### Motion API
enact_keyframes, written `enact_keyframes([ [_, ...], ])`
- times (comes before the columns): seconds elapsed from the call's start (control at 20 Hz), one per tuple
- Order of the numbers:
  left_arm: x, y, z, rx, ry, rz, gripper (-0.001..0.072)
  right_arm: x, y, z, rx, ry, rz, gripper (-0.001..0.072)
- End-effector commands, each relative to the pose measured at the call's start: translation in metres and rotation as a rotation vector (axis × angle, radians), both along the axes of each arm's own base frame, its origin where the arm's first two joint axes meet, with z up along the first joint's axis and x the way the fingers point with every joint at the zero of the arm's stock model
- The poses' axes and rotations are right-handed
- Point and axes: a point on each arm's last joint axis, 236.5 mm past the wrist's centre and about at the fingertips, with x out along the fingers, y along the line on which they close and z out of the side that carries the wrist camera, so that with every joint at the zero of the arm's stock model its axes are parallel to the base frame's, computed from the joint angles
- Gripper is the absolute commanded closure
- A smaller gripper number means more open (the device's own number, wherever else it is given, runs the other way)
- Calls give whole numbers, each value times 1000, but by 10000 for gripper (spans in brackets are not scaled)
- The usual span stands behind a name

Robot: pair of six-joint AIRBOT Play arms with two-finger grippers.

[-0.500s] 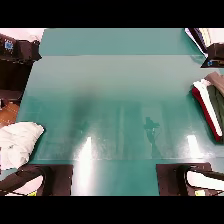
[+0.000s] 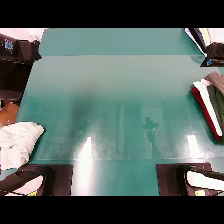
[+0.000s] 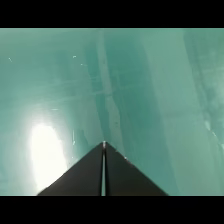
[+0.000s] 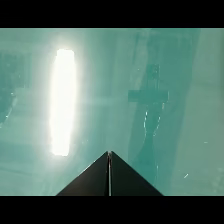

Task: Fold the shirts.

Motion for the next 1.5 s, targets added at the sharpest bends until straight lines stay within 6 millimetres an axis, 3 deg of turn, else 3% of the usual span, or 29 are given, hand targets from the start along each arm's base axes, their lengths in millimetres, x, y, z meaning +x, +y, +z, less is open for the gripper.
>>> enact_keyframes([
  [0.0, 0, 0, 1, 0, -2, 1, 677, 0, 0, 0, 1, -1, 1, 693],
  [0.25, 12, -1, 12, -15, -69, 10, 675, 0, 0, 0, 1, -1, 1, 693],
  [0.35, -2, 2, -2, 8, 14, 2, 249, 0, 2, 1, 6, -2, 4, 693],
  [0.45, -34, 25, -31, 111, 188, 29, 231, 0, 2, 1, 6, -2, 5, 693],
  [0.65, -77, 101, -78, 374, 381, 218, 222, 1, 2, 1, 6, -8, 4, 693],
  [0.7, -89, 113, -95, 408, 415, 255, 154, 2, 2, 1, 6, -9, 4, 693],
  [0.75, -99, 120, -112, 430, 442, 276, 152, 2, 2, 1, 6, -9, 4, 693],
  [1.0, -163, 135, -237, 494, 634, 299, 148, 2, 2, 1, 6, -8, 4, 693],
  [1.05, -176, 138, -262, 507, 681, 306, 41, 1, 2, 1, 7, -8, 5, 693],
  [1.1, -186, 141, -282, 515, 709, 316, -11, 1, 2, 1, 6, -5, 4, 693],
  [1.15, -196, 142, -298, 517, 730, 323, -11, 0, 2, 1, 6, -3, 5, 693],
  [1.3, -205, 143, -324, 502, 734, 364, -11, 0, 2, 1, 6, -1, 6, 693],
  [1.45, -204, 143, -329, 497, 720, 364, -9, -3, 2, 0, 6, 10, 8, 693],
])
